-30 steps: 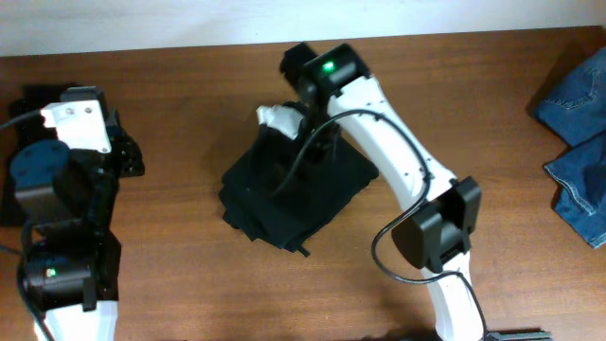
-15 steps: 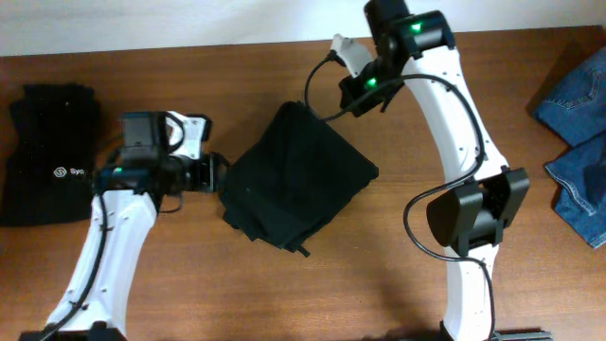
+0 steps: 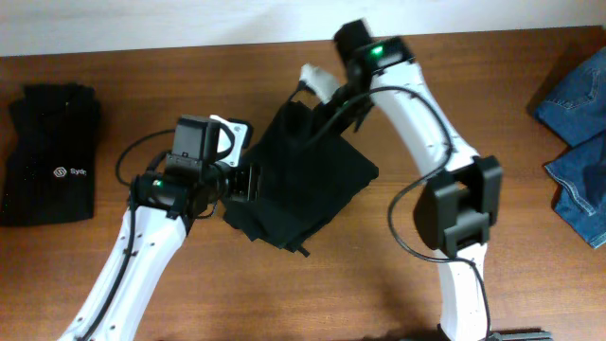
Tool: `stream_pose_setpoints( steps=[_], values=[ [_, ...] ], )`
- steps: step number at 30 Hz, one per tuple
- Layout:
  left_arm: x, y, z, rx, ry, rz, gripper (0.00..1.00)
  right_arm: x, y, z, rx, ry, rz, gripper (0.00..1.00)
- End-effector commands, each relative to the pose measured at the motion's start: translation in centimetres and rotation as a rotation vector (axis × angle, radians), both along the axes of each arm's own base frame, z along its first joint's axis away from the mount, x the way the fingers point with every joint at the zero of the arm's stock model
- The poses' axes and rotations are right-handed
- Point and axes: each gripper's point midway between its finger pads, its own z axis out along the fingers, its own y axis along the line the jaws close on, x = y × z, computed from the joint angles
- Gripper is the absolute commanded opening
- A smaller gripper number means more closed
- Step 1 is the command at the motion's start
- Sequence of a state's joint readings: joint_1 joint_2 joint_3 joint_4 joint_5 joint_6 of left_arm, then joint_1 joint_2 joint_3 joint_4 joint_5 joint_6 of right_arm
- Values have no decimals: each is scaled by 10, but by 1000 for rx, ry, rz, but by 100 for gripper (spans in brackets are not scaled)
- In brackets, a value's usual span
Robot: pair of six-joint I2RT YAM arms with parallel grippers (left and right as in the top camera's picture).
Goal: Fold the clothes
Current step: 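Hold the bundle with both grippers and square its edges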
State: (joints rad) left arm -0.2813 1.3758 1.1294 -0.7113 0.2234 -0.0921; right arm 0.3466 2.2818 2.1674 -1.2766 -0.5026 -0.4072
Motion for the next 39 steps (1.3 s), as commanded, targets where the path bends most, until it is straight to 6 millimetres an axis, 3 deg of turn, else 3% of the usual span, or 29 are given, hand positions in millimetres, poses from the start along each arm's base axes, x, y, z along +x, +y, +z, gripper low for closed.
stream_pose_setpoints(
  steps=[1,8,12,17,21,27,29,32,39],
  values=[
    [2,11,15,18,-49,58,68,-21,33,-18,28,48,95,4],
    [6,35,42,97,-164,149,79,-48,58,-51,38,171,153,4],
    [9,38,54,100,-212,168,83,-44,55,-85,-46,181,137,4],
    [12,41,57,95,-227,179,84,-11,18,-143,-314,181,-177,4],
    [13,44,57,96,-227,189,86,3,-23,-170,-483,178,-379,4],
    [14,45,57,95,-228,191,87,41,-81,-173,-574,138,-838,4],
    [14,45,58,95,-231,192,87,46,-102,-172,-591,155,-1031,4],
    [15,44,57,95,-230,191,96,50,-123,-172,-570,210,-1256,4],
    [29,40,26,118,-157,182,99,56,-126,-172,-541,211,-1256,4]
  ],
)
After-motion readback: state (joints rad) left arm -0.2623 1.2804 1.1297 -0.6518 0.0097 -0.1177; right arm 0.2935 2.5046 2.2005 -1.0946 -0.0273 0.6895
